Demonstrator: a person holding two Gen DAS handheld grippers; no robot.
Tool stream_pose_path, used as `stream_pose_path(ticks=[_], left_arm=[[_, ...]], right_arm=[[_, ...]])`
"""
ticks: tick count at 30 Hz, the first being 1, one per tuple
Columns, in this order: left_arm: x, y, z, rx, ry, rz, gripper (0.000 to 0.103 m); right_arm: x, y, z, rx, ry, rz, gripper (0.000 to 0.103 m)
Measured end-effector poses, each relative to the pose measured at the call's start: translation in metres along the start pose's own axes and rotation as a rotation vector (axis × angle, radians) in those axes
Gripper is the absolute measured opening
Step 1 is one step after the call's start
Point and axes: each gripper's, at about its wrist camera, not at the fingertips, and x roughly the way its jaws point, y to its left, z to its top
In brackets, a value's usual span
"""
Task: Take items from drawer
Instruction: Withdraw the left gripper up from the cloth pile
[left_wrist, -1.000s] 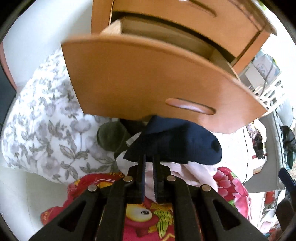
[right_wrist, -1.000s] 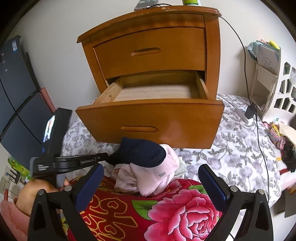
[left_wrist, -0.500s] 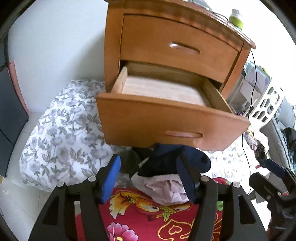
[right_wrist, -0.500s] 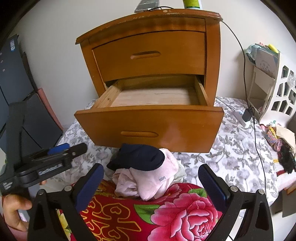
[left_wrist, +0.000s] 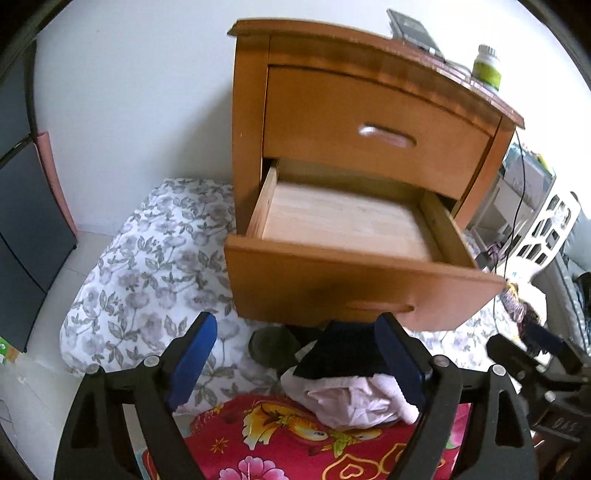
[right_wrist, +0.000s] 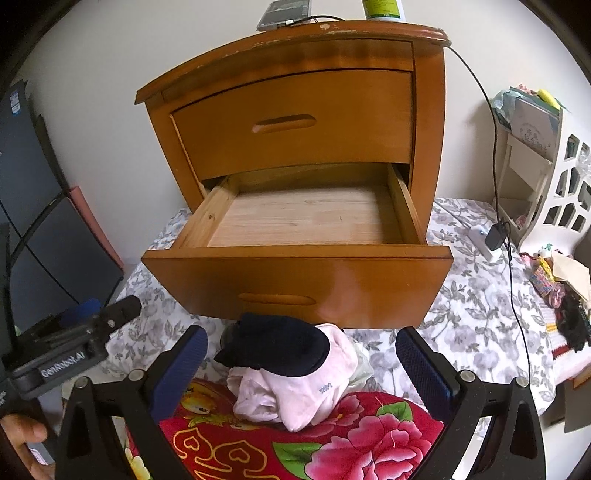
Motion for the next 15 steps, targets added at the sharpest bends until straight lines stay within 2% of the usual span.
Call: stream_pose_path(ticks=[4,9,15], left_arm=[[-0.009,-0.003,0.012,-0.013,-0.024,-0.009,0.098],[-0.018,-0.006,0.016,-0.016,-0.043,-0.018,0.098],[-0.022,-0.009,0.015,0.008,-0.045,0.014,0.098]], right_arm=[[-0.006,0.005,0.009,-0.017,-0.012,-0.009,0.103],[-0.015,0.011,0.02,-0.036,-0.035,-0.021,0.103],[-0.023,0.02,0.027,-0.068,-0.051,-0.027,0.103]])
